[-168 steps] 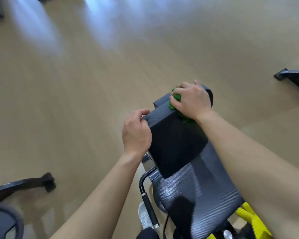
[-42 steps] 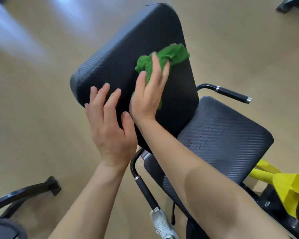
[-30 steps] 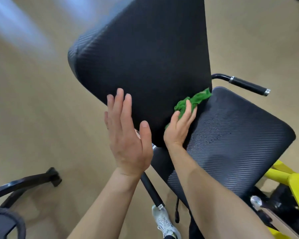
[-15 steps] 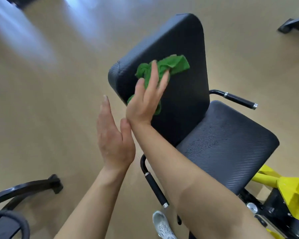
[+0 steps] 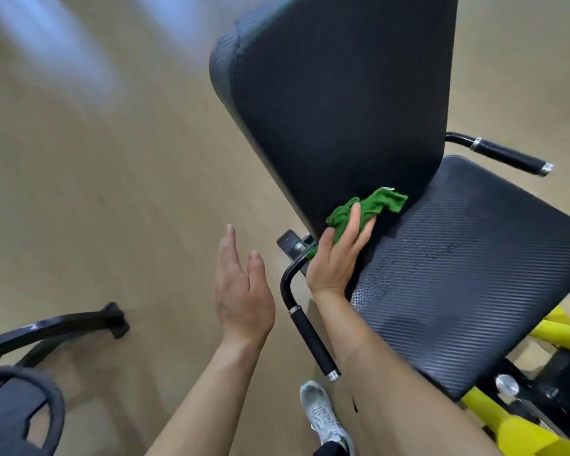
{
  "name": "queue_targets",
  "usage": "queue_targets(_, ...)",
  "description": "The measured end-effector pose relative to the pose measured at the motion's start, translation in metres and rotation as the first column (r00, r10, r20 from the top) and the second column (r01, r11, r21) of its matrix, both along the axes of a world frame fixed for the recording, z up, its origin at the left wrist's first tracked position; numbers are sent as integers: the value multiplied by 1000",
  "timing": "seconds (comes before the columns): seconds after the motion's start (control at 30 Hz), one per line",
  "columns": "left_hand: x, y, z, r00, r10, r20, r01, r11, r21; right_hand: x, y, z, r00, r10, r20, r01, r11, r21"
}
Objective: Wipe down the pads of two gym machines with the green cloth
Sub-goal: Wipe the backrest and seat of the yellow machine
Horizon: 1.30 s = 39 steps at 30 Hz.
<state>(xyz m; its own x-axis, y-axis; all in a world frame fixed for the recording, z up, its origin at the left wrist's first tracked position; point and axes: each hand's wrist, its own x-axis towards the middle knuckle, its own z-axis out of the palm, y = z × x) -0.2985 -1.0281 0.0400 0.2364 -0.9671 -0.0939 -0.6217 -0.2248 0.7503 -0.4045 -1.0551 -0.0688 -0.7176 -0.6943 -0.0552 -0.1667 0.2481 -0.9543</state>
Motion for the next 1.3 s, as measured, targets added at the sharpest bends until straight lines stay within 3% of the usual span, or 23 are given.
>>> queue_targets(0.07,6,9,-8,1000,-7,12,6,999,32,6,8,-9,956,-184,229,149,975,165)
queue_targets(0.13,10,17,-10,1000,-10,6,10,998,56,8,5,-4,826,-388,409,283,913,295)
queue_targets(0.23,17,23,-2,1000,-1,1,1,997,76,4,-16,25,608,-556,566,395,831,392)
queue_targets(0.27,19,23,3,1000,10,-7,-10,997,79,5,-23,41,583,-558,591,396,830,393)
queue_targets(0.47,24,8,65,999,-45,28,44,999,20,45,-47,168,782,-234,578,237,969,71)
queue_targets(0.57,27,-8,108,993,-110,37,112,991,-75,63,-64,224,942,-26,336,80,986,-149)
queue_targets(0.67,27,-23,142,984,-45,-174,26,994,-110,65,-72,249,993,117,31,-108,968,-226)
queue_targets(0.77,19,-36,172,799,95,-594,-126,992,-10,55,-62,259,903,363,-229,-412,883,-226)
queue_targets(0.83,14,-48,182,650,157,-743,-150,986,77,47,-57,269,819,516,-250,-565,801,-199)
queue_targets(0.9,7,-61,185,417,172,-892,-143,982,123,44,-52,285,774,603,-193,-633,751,-187)
queue_targets(1.0,-2,-79,193,100,147,-984,-107,985,136,34,-46,308,714,684,-149,-700,693,-172)
queue_targets(1.07,-6,-92,199,31,148,-989,-104,984,144,19,-47,320,690,708,-150,-724,677,-134)
queue_targets(1.1,-10,-98,203,61,160,-985,-126,980,151,10,-49,324,695,703,-153,-719,686,-116)
queue_targets(1.13,-13,-105,206,153,184,-971,-175,972,156,0,-52,327,715,680,-164,-698,708,-109)
queue_targets(1.23,-26,-127,216,487,240,-840,-310,947,90,-31,-65,329,811,562,-163,-583,802,-133)
queue_targets(1.3,-37,-140,216,709,217,-671,-313,949,-23,-50,-75,323,851,512,-118,-522,848,-90)
